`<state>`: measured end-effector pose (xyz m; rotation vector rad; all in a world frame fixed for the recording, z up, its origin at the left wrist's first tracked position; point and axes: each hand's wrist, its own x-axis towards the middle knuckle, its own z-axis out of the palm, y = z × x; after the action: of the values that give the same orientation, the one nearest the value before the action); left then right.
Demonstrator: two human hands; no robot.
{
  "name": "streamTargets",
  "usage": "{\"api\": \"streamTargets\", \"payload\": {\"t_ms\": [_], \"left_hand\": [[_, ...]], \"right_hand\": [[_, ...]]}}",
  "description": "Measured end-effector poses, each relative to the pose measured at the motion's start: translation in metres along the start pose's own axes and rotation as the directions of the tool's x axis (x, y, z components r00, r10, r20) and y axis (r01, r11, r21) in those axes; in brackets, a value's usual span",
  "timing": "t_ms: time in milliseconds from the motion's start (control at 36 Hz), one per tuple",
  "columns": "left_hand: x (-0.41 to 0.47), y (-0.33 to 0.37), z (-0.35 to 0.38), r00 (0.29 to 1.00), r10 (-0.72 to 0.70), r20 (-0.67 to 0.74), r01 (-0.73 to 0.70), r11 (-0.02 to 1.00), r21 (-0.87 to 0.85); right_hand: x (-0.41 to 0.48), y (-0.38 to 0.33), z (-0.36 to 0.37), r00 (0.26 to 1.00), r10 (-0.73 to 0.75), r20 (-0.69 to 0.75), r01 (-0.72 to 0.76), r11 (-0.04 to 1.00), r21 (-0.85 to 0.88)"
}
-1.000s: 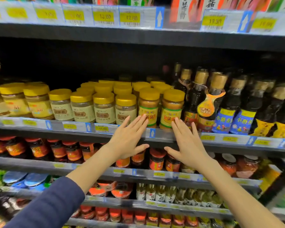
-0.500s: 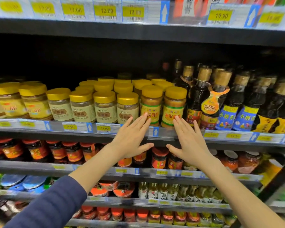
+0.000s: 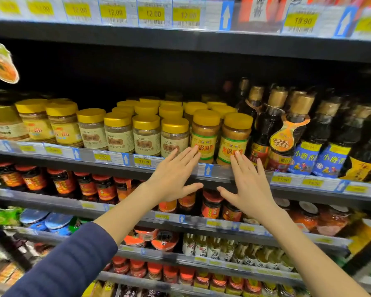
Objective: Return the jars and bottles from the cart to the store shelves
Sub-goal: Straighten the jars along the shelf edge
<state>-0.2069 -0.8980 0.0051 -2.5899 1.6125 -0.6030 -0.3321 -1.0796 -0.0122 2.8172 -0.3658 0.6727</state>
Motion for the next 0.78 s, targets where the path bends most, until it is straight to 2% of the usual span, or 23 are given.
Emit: {"api": "streamTargets", "payload": {"t_ms": [167, 361, 556, 778], "left_hand": [[-0.022, -0.017, -0.006, 0.997, -0.032, -0.070, 0.034, 0.999, 0.030], [-0.053, -0.047, -0.007, 0.990, -0.141, -0.004, 0.141, 0.985, 0.098], [-0.071, -0.081, -0.004, 0.983, -0.181, 0.014, 0.179, 0.979, 0.100], [-0.069, -0.103, 0.001, 0.993, -0.119, 0.025, 0.117, 0.992, 0.052]], "right_hand": [[0.009, -0.028, -0.007, 0.991, -0.107, -0.077, 0.110, 0.993, 0.043], [0.026, -0.075, -0.005, 0.973, -0.218, -0.082, 0.226, 0.967, 0.119], [0.045, -0.114, -0.001, 0.972, -0.226, -0.058, 0.232, 0.965, 0.121], [0.055, -0.135, 0.002, 0.987, -0.147, -0.058, 0.149, 0.988, 0.028]]}}
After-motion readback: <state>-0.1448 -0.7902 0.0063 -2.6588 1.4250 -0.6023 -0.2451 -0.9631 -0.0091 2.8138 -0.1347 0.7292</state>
